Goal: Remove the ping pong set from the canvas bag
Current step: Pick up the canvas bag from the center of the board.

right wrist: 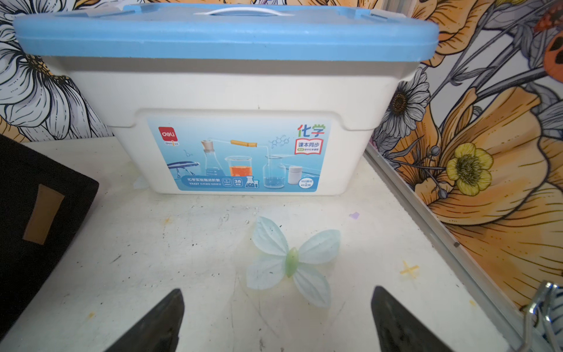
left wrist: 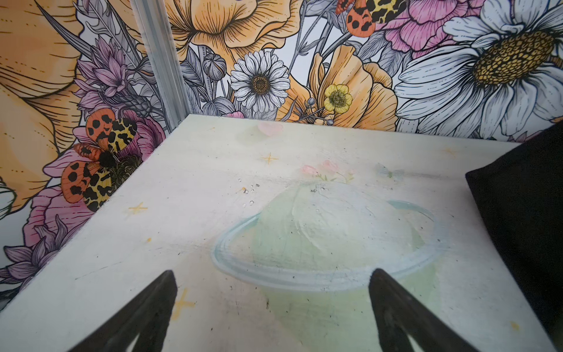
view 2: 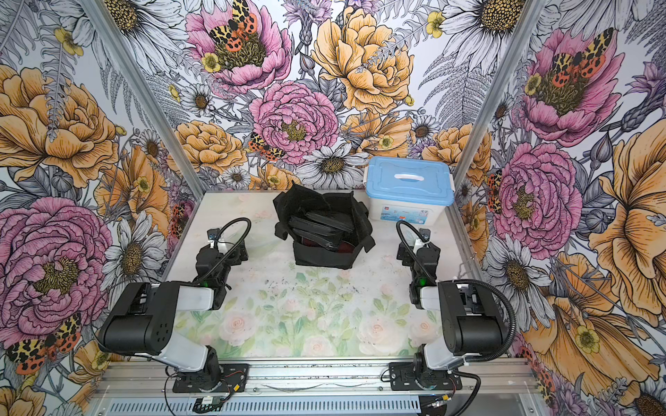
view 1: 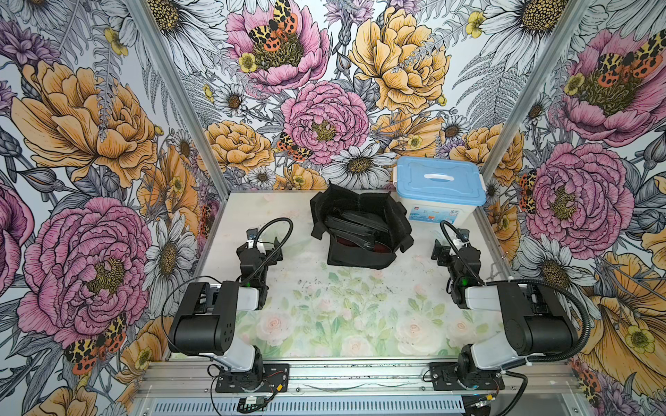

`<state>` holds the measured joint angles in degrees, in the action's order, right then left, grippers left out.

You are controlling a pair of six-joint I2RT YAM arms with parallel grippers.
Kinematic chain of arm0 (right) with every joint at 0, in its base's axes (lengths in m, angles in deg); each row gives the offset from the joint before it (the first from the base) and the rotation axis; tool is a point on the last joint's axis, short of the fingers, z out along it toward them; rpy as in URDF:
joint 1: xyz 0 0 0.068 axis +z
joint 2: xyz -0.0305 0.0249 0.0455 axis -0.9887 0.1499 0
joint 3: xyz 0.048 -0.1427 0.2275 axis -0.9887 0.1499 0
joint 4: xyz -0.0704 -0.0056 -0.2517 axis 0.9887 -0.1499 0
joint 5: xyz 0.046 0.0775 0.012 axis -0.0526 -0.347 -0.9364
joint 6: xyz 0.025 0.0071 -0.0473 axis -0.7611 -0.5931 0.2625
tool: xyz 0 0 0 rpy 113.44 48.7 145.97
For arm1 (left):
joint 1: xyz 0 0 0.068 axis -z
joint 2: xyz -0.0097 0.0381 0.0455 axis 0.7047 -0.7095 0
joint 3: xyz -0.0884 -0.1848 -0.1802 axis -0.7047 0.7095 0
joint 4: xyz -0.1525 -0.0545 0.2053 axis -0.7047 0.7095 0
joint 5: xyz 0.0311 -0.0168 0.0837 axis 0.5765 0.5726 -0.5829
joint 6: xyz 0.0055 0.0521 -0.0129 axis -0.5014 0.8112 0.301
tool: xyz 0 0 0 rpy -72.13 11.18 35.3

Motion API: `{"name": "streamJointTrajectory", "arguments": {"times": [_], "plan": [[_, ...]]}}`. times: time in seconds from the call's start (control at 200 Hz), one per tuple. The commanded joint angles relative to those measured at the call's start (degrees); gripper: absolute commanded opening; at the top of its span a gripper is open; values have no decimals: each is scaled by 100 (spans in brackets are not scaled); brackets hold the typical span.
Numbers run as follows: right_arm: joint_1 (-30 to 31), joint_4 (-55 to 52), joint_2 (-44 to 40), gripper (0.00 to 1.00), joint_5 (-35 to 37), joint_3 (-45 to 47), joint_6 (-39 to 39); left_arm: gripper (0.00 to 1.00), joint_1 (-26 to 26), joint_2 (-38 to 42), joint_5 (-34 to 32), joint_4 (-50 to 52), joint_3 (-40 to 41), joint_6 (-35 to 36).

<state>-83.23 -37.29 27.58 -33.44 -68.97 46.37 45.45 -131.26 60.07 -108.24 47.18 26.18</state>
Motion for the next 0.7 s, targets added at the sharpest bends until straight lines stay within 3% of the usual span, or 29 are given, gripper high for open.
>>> {"name": "streamJointTrajectory", "arguments": {"times": [0.0, 0.17, 0.41, 0.57, 0.696], "plan": [[15, 232, -222, 95, 391, 121, -145, 99, 63, 94, -190, 147, -167, 32], [72, -1128, -1354, 94, 924, -33, -324, 99, 76, 619, -560, 2306, -1169, -16], [175, -3416, -2303, 88, 1317, -851, -1706, 99, 215, 625, -1174, 4813, -2861, -834], [516, -4646, -2688, 84, 1695, -1377, -2430, 99, 379, 842, -1311, 5740, -3708, -896], [853, -5307, -3047, 83, 1556, -1806, -2979, 99, 390, 1017, -931, 6293, -4493, -836]]}}
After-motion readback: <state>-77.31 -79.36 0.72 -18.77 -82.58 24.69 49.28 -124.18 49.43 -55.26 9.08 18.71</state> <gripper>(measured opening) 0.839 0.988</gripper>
